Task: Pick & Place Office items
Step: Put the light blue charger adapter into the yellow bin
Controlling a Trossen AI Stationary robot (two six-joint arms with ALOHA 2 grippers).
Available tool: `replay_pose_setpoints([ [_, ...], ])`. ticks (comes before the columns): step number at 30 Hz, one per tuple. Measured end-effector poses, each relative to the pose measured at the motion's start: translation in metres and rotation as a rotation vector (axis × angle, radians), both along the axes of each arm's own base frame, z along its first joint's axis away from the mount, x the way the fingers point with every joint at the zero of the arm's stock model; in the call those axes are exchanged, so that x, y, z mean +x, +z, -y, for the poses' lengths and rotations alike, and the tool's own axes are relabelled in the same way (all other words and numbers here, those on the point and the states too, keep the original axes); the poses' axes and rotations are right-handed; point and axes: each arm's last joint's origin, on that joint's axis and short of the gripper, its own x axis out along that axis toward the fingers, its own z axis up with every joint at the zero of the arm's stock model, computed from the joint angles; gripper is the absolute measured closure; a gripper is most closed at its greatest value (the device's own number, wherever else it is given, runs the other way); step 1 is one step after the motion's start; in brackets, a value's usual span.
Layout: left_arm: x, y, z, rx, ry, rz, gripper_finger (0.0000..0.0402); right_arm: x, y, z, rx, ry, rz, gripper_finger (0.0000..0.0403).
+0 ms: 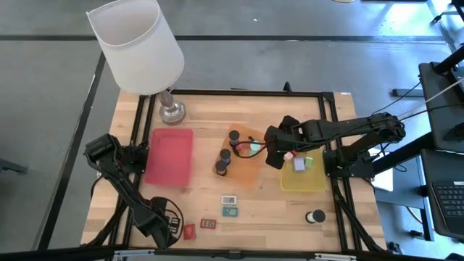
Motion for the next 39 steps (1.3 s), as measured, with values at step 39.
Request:
replay_pose_setpoints([
  [39, 0.081, 0.206, -0.117, 1.309, -0.823, 1.117, 0.0284, 0.062, 0.072, -0.023, 0.265, 0.498, 0.960, 0.0087],
])
